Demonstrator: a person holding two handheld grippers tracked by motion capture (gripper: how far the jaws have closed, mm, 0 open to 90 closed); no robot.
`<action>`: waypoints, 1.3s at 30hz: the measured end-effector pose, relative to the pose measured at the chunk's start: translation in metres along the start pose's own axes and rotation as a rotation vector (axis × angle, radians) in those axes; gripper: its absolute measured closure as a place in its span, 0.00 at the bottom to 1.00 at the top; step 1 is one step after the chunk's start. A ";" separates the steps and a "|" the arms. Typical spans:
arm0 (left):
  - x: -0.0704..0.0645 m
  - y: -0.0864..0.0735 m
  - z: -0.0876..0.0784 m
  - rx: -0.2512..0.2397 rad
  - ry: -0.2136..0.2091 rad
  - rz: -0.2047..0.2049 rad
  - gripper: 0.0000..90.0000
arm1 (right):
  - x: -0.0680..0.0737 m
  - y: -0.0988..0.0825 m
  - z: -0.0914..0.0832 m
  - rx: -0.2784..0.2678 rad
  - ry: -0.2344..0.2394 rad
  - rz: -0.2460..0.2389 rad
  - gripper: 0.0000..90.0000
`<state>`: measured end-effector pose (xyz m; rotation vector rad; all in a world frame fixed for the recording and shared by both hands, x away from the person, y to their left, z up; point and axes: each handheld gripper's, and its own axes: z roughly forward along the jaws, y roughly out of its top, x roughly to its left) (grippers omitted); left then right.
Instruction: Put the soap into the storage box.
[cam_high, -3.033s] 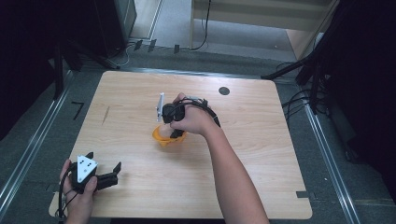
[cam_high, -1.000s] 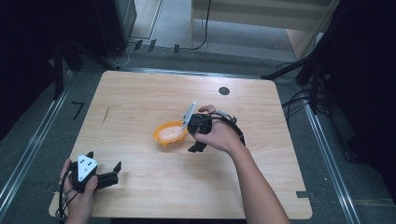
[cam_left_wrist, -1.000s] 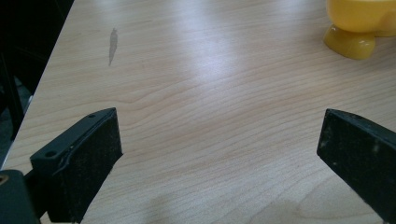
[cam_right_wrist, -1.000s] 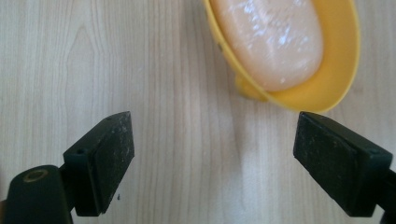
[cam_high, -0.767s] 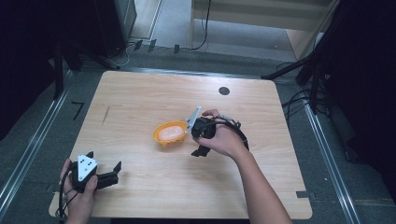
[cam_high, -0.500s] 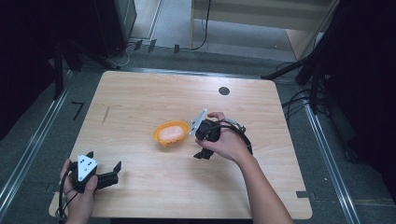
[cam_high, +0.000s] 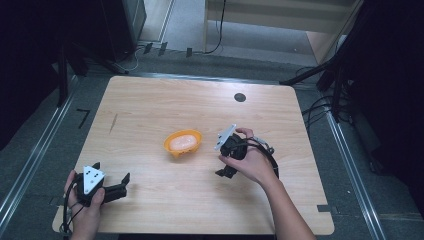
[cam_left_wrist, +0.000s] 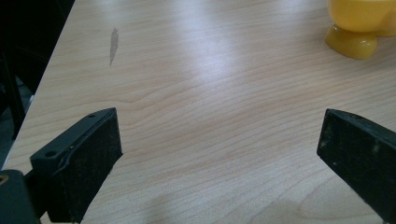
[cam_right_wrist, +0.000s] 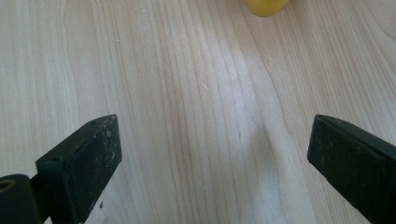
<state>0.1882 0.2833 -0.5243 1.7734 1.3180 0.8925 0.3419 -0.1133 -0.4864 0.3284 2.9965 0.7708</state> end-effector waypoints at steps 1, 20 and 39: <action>0.000 0.000 0.000 0.000 0.000 0.001 0.00 | 0.001 -0.003 0.000 -0.010 -0.002 0.007 0.04; 0.000 0.000 0.000 0.001 0.003 0.002 0.00 | 0.013 -0.051 -0.013 -0.131 -0.068 0.102 0.09; 0.000 0.000 0.000 0.001 0.005 0.004 0.00 | 0.023 -0.093 -0.022 -0.191 -0.152 0.173 0.09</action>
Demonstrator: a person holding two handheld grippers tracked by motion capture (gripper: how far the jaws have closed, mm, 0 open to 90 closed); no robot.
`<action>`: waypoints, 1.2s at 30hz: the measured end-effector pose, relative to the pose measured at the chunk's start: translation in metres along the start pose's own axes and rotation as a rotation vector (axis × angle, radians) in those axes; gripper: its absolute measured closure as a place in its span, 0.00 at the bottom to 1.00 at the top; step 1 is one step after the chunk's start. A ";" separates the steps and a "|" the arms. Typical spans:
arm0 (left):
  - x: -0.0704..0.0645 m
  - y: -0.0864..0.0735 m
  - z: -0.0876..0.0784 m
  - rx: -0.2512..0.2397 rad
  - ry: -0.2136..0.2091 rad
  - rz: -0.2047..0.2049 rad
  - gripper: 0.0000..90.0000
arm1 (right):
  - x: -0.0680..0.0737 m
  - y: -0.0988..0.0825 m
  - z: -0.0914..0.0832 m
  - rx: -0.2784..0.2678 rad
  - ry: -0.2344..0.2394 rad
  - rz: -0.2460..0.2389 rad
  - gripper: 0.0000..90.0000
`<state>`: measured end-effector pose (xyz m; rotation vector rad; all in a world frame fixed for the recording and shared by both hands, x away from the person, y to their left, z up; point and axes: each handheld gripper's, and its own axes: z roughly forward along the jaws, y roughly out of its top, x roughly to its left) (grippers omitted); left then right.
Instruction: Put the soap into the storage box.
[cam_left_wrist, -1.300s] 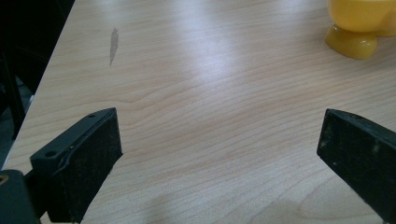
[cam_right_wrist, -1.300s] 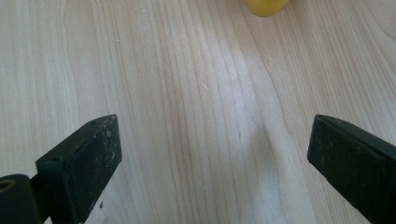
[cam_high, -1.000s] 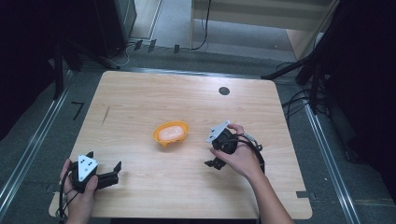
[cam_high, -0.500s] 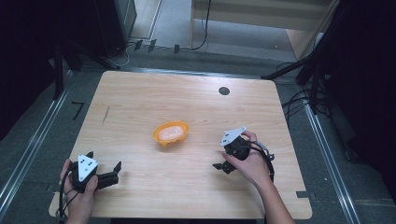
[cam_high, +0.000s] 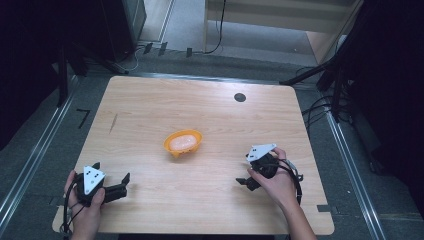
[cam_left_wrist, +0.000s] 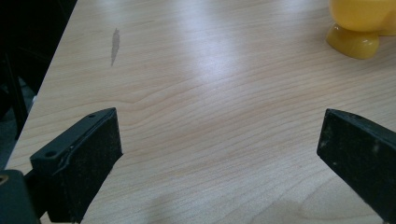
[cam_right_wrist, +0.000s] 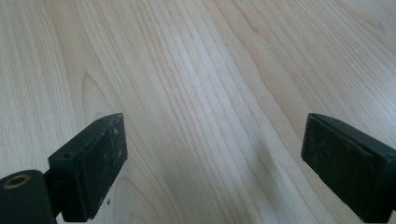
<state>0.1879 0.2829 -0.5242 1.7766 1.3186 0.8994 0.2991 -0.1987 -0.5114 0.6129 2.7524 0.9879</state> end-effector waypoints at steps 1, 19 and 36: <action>0.000 0.000 0.000 -0.001 0.001 0.000 0.00 | 0.000 -0.002 -0.001 -0.007 -0.002 0.005 0.08; -0.001 0.000 0.000 0.001 0.003 0.003 0.00 | 0.001 -0.049 -0.017 -0.069 -0.053 0.072 0.08; -0.001 0.000 0.000 0.003 0.006 0.005 0.00 | 0.006 -0.092 -0.039 -0.204 -0.098 0.131 0.09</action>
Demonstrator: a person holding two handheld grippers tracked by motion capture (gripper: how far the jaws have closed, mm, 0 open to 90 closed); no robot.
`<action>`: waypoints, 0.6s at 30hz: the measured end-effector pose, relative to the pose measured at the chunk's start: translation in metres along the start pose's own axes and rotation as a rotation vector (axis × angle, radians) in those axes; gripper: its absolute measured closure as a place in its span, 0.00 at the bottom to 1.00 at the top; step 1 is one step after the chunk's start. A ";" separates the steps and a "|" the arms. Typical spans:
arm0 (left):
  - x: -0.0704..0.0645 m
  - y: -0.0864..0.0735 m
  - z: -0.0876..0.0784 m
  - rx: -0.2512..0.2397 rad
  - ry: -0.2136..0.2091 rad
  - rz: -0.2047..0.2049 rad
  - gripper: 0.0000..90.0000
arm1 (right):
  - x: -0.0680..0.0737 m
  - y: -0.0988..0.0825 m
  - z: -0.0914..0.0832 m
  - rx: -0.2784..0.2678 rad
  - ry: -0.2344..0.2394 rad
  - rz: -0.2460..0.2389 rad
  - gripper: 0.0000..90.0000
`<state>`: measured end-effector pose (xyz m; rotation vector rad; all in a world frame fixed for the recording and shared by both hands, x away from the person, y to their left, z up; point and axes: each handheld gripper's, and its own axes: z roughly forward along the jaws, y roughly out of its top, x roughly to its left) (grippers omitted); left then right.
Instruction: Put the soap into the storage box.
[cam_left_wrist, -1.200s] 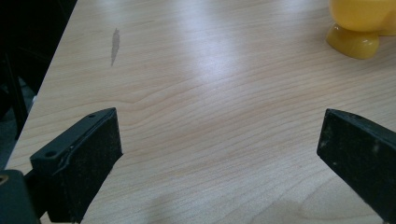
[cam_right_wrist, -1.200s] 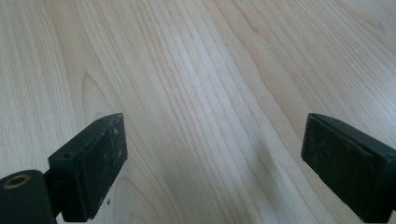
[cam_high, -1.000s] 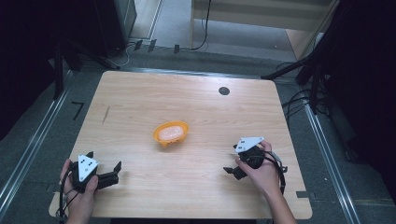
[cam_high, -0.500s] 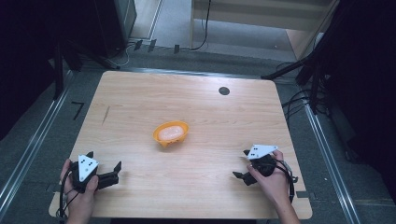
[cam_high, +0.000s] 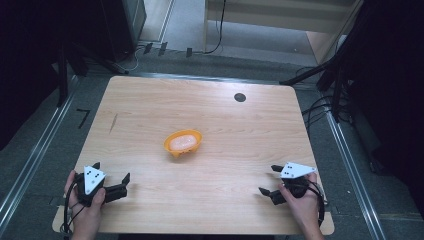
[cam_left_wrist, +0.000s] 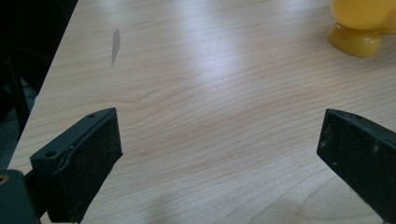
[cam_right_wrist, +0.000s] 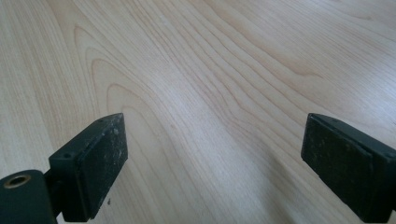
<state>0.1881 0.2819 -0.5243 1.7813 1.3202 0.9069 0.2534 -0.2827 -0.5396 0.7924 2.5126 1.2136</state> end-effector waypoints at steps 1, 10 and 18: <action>0.000 0.000 0.000 -0.001 0.000 -0.001 0.00 | 0.000 -0.002 -0.002 -0.009 0.004 0.006 0.09; -0.001 0.000 0.000 0.000 0.003 0.013 0.00 | -0.003 -0.022 -0.021 -0.096 -0.026 0.088 0.12; -0.001 0.000 0.001 0.008 -0.002 0.014 0.00 | -0.007 -0.037 -0.034 -0.140 -0.047 0.130 0.14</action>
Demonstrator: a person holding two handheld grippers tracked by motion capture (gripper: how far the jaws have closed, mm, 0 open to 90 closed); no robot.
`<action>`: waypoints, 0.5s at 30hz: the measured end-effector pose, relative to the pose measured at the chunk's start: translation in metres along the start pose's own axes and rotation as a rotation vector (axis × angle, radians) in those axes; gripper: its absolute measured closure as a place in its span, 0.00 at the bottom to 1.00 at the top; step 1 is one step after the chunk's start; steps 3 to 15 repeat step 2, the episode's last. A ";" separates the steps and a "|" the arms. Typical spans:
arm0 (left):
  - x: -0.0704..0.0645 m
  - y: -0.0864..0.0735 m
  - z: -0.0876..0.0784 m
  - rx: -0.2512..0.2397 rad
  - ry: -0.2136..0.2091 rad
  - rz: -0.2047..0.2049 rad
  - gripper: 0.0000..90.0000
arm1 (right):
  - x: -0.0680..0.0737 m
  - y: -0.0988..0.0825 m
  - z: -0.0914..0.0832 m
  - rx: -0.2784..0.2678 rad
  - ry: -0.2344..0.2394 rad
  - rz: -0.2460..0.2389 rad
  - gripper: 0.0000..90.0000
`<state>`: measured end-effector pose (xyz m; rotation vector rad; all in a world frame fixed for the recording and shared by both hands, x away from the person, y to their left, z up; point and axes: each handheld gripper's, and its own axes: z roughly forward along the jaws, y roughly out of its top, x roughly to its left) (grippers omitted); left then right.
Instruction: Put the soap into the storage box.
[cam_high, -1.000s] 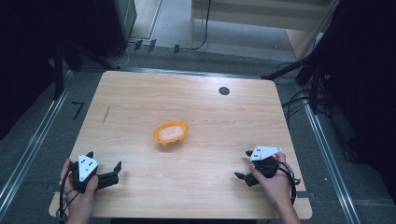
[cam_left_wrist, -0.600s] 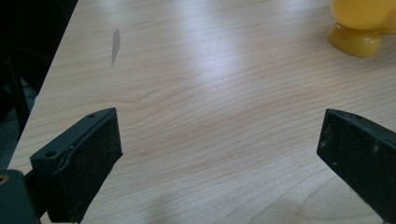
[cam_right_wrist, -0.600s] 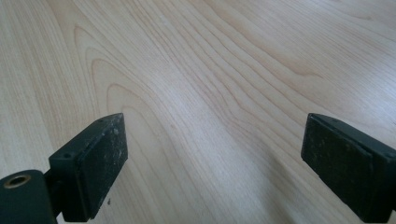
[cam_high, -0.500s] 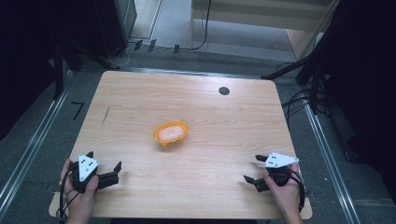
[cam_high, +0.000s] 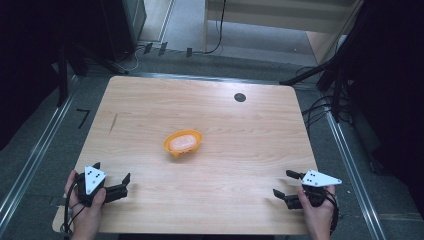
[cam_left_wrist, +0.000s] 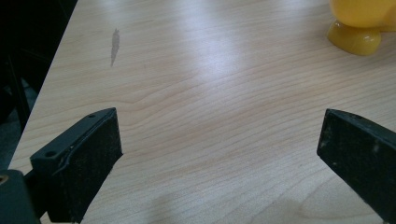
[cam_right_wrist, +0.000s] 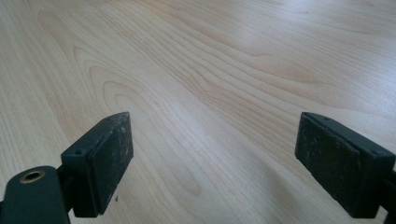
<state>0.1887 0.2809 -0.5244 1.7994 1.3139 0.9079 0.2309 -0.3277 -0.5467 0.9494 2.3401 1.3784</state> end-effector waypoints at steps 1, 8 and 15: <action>0.000 0.000 0.000 0.000 -0.002 -0.002 0.00 | -0.001 -0.001 0.000 -0.001 -0.004 0.002 0.14; 0.000 0.000 0.001 0.001 -0.004 -0.003 0.00 | -0.001 -0.002 0.001 0.000 -0.009 0.009 0.14; 0.000 0.000 0.001 0.001 -0.004 -0.003 0.00 | -0.001 -0.002 0.001 0.000 -0.009 0.009 0.14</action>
